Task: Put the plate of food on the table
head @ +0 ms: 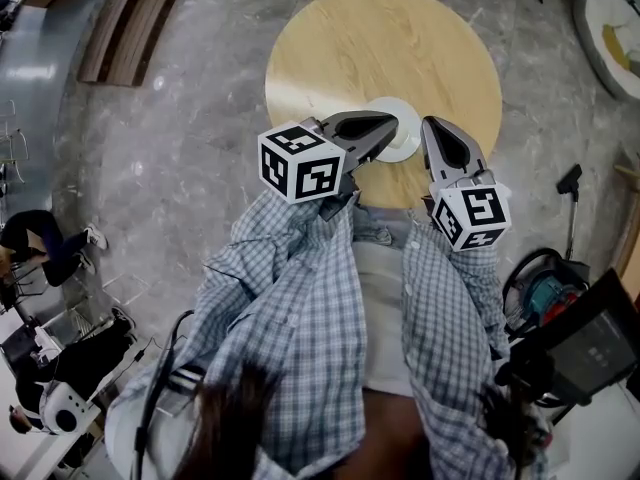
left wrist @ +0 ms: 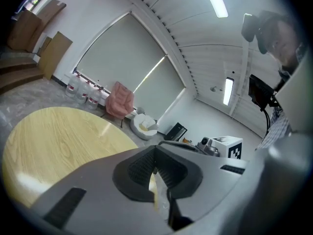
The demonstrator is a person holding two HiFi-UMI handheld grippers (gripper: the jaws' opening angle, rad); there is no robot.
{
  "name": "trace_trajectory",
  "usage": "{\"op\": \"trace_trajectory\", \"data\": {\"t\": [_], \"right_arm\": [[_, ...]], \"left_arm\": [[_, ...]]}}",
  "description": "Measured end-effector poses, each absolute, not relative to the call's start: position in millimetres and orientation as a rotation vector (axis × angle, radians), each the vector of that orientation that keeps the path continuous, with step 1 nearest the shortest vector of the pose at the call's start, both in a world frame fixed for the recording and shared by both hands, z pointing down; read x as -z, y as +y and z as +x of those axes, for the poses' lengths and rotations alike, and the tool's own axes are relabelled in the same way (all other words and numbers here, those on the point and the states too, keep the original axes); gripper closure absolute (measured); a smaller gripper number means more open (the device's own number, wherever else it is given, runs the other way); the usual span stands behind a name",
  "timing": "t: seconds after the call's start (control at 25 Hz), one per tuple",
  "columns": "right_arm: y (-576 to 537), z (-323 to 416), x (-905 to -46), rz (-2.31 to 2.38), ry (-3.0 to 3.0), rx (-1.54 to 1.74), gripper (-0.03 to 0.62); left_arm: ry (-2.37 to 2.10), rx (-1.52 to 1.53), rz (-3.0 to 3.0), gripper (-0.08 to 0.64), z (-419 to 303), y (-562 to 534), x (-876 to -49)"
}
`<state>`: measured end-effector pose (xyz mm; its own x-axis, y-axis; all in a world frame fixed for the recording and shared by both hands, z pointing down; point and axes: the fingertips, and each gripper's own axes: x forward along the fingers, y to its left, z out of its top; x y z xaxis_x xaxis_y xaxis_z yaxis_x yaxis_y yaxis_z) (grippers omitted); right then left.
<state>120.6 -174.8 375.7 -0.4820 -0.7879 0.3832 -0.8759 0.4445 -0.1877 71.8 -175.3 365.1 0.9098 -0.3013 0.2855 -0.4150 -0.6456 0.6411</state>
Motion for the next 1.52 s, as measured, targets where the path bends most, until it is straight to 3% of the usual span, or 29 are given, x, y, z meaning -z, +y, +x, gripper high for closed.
{"op": "trace_trajectory", "data": {"t": [1.52], "right_arm": [[-167,111,-380,1.335,-2.487,-0.494,0.584]], "left_arm": [[-0.489,-0.206,2.274,0.552,80,-171,-374]]}}
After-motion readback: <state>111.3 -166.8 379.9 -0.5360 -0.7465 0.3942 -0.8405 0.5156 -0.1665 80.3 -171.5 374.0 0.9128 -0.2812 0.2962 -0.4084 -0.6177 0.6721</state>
